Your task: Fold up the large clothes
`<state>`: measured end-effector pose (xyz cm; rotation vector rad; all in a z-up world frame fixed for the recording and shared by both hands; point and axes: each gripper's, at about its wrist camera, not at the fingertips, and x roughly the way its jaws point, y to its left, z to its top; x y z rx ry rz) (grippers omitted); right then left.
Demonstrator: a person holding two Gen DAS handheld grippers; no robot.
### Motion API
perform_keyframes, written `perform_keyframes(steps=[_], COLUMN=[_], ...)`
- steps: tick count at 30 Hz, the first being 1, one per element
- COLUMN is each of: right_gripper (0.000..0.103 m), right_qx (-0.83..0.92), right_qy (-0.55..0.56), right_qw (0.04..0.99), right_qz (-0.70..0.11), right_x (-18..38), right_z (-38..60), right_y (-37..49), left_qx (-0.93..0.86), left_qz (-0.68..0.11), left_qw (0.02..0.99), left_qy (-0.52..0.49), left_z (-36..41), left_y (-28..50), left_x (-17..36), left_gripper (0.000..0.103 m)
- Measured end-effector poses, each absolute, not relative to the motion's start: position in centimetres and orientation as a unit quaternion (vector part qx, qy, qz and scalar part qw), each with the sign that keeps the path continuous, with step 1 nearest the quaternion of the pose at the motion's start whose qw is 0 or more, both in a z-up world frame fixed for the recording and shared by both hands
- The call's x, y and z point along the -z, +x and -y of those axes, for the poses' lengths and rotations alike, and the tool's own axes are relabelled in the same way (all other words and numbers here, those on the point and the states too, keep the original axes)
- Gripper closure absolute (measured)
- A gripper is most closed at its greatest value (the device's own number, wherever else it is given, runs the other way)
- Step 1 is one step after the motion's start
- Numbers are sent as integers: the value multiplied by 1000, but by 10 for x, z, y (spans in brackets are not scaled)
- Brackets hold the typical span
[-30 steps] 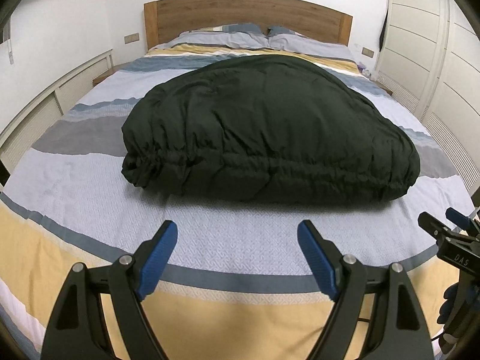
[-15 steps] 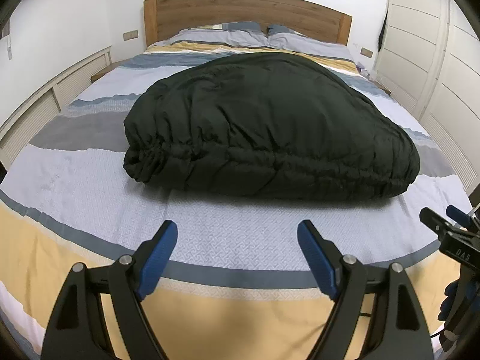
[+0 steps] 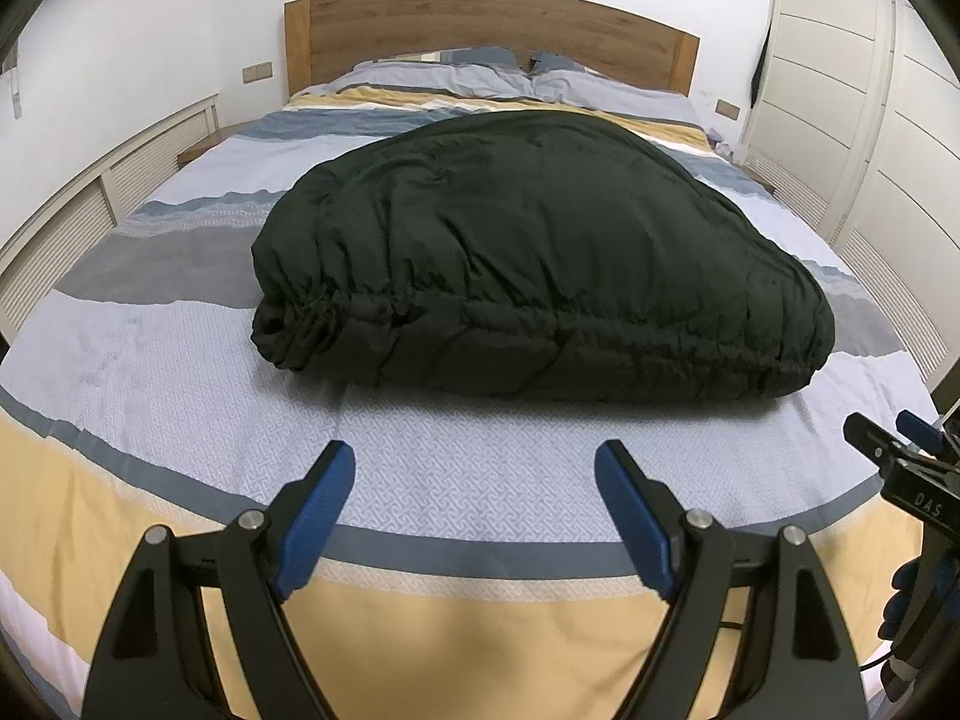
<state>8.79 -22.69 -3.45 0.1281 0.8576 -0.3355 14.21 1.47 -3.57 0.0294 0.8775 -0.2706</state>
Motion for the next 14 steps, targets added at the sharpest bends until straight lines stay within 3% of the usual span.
perform_keyframes(steps=[14], right_gripper=[1], right_qx=[168], right_qy=[55], right_qw=[893], right_qz=[-415], right_x=[30], right_z=[218], right_y=[90], left_qx=[135], left_qz=[-422], left_qw=[897], left_qy=[17], left_z=[-22], left_y=[145], left_x=[30], left_gripper=[21])
